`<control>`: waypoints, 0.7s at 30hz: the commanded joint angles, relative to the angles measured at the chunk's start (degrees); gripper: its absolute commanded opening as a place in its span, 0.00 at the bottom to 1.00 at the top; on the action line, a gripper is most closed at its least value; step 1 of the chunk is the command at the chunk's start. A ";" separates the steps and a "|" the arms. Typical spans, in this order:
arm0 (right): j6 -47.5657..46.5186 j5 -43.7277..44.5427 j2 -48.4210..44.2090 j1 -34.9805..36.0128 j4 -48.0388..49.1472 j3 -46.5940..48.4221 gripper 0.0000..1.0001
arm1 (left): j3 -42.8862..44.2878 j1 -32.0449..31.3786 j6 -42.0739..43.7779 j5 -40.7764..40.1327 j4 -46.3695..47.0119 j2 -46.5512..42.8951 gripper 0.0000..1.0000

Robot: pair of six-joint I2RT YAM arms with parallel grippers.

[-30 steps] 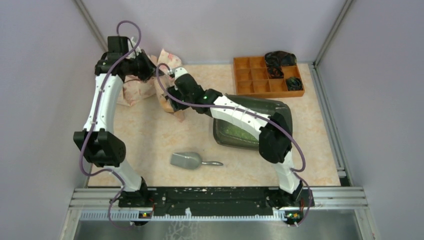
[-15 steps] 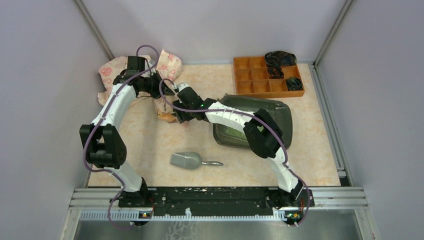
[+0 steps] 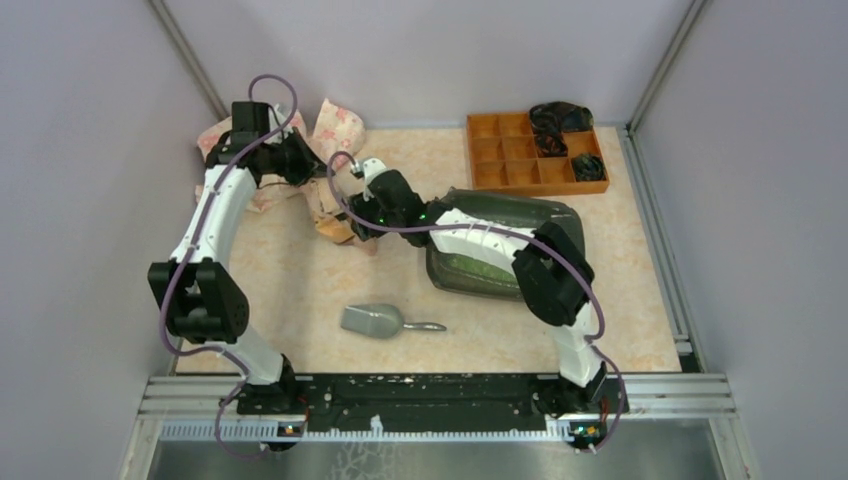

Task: Fill the litter box with clean litter
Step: Open the cat litter bag at the center of the board.

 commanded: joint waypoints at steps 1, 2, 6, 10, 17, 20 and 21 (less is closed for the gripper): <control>-2.71 -5.47 -7.26 -0.06 14.48 -3.58 0.49 | 2.73 0.25 -0.07 5.39 -1.40 -2.85 0.00; -2.85 -5.40 -7.55 0.01 14.65 -3.33 0.49 | 2.72 0.38 -0.12 6.16 -1.29 -2.75 0.00; -4.40 -5.20 -1.42 0.02 4.20 6.80 0.49 | 1.09 1.51 -1.75 13.69 1.28 -2.12 0.00; -4.57 -3.45 5.40 0.06 -4.30 17.27 0.48 | 0.69 1.83 -2.93 18.18 2.87 -1.97 0.00; -4.15 8.97 10.16 1.01 -22.43 28.89 0.41 | 0.86 1.85 -3.96 21.05 3.34 -2.23 0.00; -5.07 8.51 9.15 1.31 -26.23 27.90 0.39 | 0.42 1.81 -3.81 20.86 3.10 -2.45 0.00; -5.43 8.60 8.66 1.48 -27.37 26.90 0.44 | -0.07 1.84 -3.67 20.63 3.00 -2.56 0.00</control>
